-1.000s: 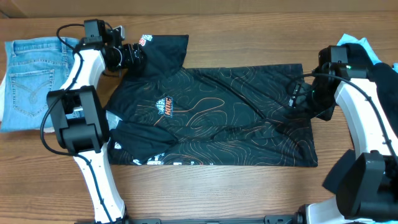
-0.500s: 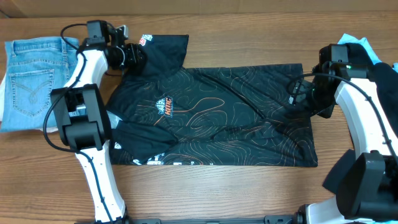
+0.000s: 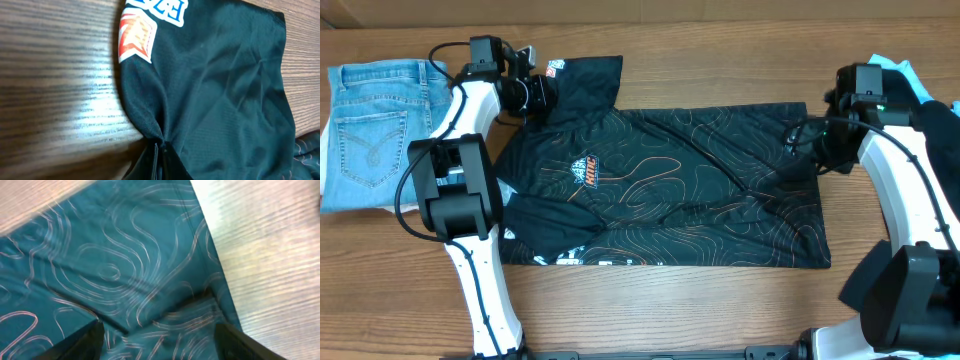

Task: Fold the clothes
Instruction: 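Fold the jersey's far half toward the near edge with both grippers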

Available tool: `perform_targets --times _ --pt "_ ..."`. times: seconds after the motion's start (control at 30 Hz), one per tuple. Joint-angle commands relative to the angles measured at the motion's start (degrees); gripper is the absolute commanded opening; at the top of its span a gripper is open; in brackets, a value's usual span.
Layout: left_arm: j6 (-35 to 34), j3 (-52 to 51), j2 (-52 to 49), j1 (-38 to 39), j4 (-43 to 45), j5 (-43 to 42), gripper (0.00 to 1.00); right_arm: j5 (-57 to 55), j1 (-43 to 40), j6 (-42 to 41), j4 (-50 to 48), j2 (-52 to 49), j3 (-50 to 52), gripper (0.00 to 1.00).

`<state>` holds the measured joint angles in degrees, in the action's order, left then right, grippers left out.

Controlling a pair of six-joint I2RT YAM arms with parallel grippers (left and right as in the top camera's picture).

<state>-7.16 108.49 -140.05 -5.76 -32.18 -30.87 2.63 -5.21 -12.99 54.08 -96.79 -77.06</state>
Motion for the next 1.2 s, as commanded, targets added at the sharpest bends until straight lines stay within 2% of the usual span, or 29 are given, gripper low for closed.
perform_targets --times 0.0,0.23,0.43,0.53,0.87,1.17 --pt "-3.19 0.50 2.16 -0.81 -2.19 -0.68 0.04 2.60 -0.17 5.01 -2.32 0.55 -1.03 0.80" --pt "-5.11 0.50 7.72 -1.97 -11.72 -0.70 0.04 3.48 -0.42 7.21 -10.51 -5.75 -1.81 0.85" --pt "-5.07 0.50 9.07 -1.99 -16.04 -0.70 0.04 -1.22 -0.92 9.44 -26.93 -10.05 -1.92 0.84" --pt "-4.79 0.48 9.07 -1.99 -16.76 -0.68 0.04 -2.14 -1.11 9.40 -31.61 -12.35 -1.92 0.83" --pt "-4.61 0.48 9.07 -1.97 -17.25 -0.44 0.04 0.92 -4.37 8.31 -37.20 -22.91 -1.95 0.81" --pt "-4.59 0.48 9.07 -1.07 -17.42 1.27 0.04 2.67 -5.03 8.28 -41.42 -23.89 -1.95 0.77"
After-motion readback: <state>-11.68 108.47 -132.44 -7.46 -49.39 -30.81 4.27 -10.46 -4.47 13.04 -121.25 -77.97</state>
